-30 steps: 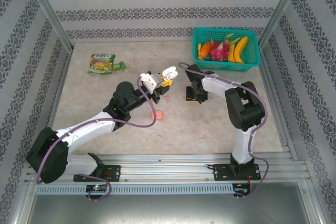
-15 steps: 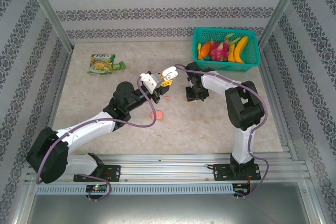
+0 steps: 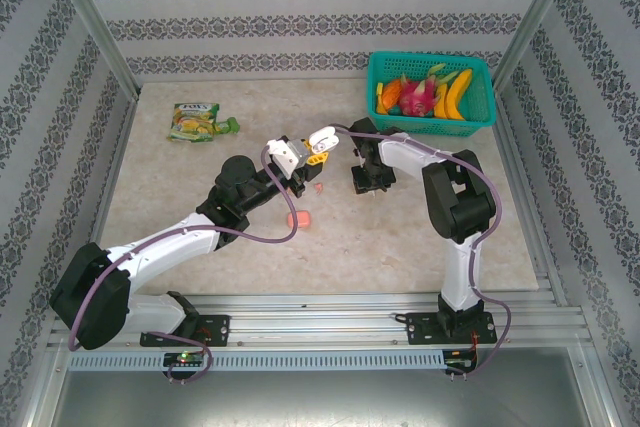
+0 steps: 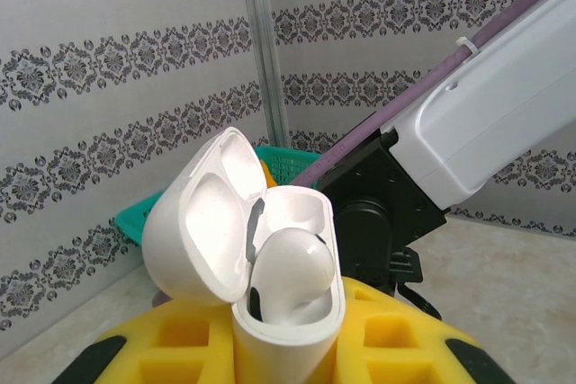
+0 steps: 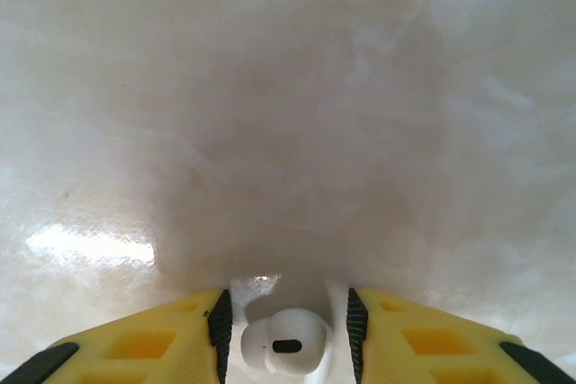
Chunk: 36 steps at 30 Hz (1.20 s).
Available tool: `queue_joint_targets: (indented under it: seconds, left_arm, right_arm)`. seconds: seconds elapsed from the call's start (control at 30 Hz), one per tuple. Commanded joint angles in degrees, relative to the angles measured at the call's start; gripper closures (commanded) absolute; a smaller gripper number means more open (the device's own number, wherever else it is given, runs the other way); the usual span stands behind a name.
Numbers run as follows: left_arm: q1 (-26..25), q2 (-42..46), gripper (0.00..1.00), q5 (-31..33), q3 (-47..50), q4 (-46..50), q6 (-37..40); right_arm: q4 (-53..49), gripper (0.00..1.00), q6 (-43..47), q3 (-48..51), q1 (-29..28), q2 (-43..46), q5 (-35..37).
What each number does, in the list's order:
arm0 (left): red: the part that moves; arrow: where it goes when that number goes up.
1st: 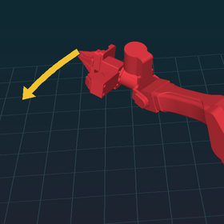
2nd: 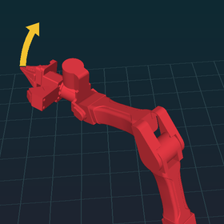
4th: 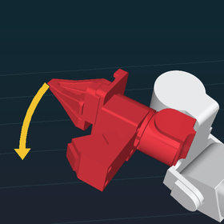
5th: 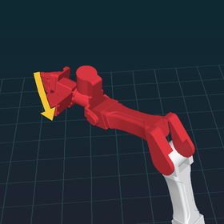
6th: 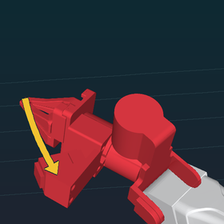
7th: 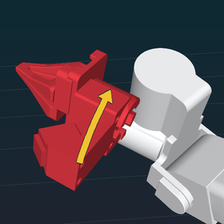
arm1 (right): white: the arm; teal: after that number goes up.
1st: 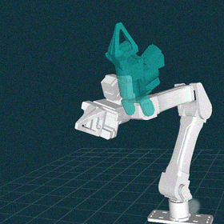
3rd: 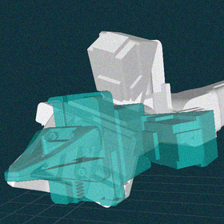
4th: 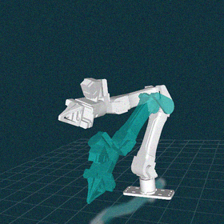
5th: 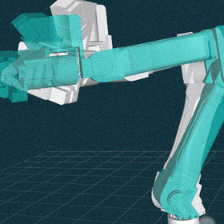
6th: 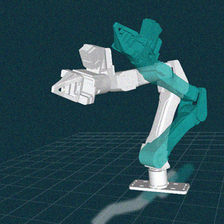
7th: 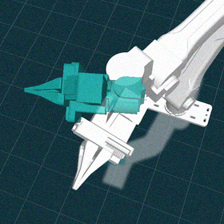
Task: Insert wireless bluetooth earbuds into charging case
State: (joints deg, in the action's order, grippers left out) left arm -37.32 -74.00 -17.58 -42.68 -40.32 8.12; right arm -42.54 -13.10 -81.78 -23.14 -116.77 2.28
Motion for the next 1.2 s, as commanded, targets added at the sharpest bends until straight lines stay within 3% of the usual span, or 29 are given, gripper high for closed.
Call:
queue_joint_targets:
  seconds: [0.0,1.17]
  left_arm:
    - [0.7,0.6,1.0,-0.7,-2.1,-1.1,-0.6]
    - [0.7,0.4,1.0,-1.1,-2.6,-0.7,-1.2]
  right_arm:
    - [-1.2,0.61,0.7,-1.3,-0.2,-1.7,2.2]
    - [-0.7,0.62,0.5,2.3,-0.1,1.5,-0.1]
